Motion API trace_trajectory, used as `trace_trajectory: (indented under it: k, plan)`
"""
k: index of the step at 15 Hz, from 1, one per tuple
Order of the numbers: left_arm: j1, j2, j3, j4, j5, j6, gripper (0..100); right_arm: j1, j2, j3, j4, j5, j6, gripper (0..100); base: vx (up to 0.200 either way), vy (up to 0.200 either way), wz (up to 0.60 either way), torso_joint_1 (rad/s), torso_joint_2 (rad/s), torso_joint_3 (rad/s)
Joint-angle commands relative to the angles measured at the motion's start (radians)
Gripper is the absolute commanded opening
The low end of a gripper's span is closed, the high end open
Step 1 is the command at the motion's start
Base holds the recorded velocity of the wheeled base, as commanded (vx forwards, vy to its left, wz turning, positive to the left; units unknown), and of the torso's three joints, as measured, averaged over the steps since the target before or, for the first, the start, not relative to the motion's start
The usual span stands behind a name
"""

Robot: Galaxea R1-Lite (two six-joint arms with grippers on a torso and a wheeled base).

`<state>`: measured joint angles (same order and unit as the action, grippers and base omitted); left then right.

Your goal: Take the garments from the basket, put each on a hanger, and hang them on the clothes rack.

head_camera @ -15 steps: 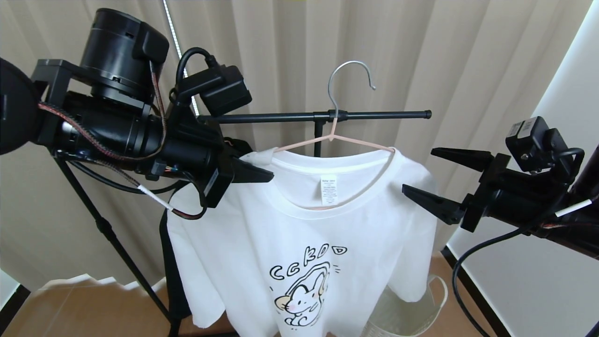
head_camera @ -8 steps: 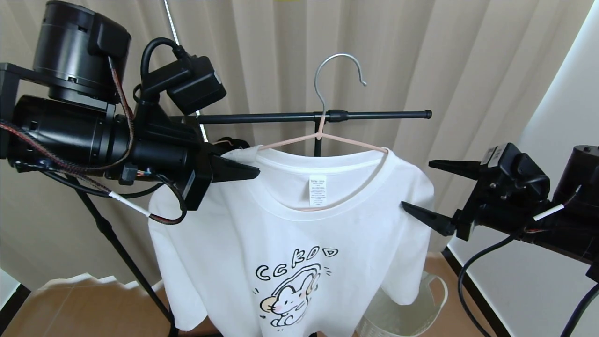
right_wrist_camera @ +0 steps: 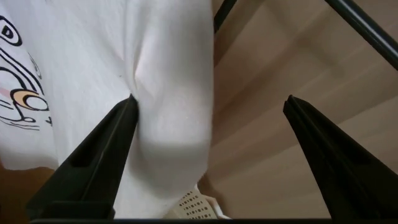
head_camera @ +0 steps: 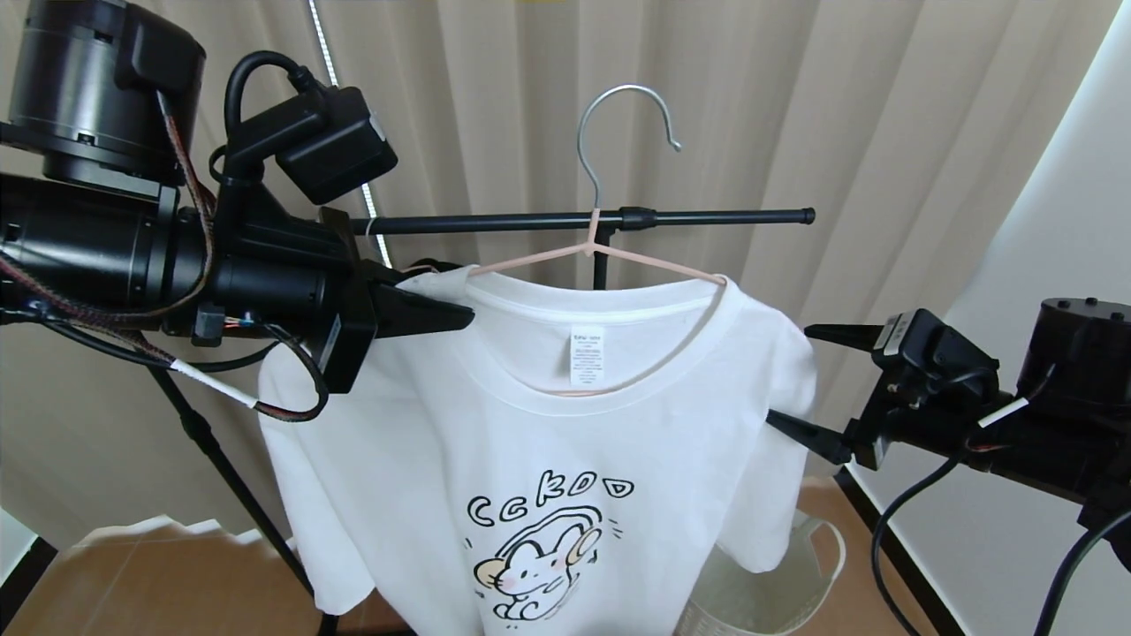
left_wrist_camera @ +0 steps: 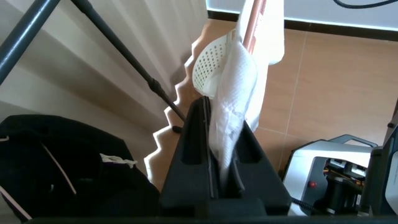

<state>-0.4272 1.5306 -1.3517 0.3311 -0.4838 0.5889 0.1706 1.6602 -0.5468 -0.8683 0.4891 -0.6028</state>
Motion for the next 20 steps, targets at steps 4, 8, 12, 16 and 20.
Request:
trace_trajectory:
  k: [4, 8, 12, 16, 20]
  plan:
    - [0.002, -0.01, 0.002, 0.0, 0.001, -0.012, 0, -0.008, 0.052, -0.012, -0.001, -0.001, -0.002, 100, 0.0, 0.0, 0.0, 0.0, 0.0, 0.0]
    - [0.002, -0.01, 0.009, 0.0, 0.001, -0.012, 0, -0.008, 0.047, -0.022, -0.001, -0.003, 0.005, 0, 0.0, 0.0, 0.0, 0.0, 0.0, 0.0]
    - [0.012, -0.018, 0.022, 0.0, 0.001, -0.012, 0, -0.026, 0.05, -0.042, 0.0, -0.003, 0.023, 0, 0.0, 0.0, 0.0, 0.0, 0.0, 0.0]
    - [0.019, -0.029, 0.039, -0.009, 0.001, -0.012, 0, -0.045, 0.061, -0.056, 0.0, -0.003, 0.029, 0, 0.0, 0.0, 0.0, 0.0, 0.0, 0.0]
    - [0.028, -0.027, 0.059, -0.027, 0.001, -0.012, 0, -0.043, 0.058, -0.051, 0.0, -0.003, 0.029, 0, 0.0, 0.0, 0.0, 0.0, 0.0, 0.0]
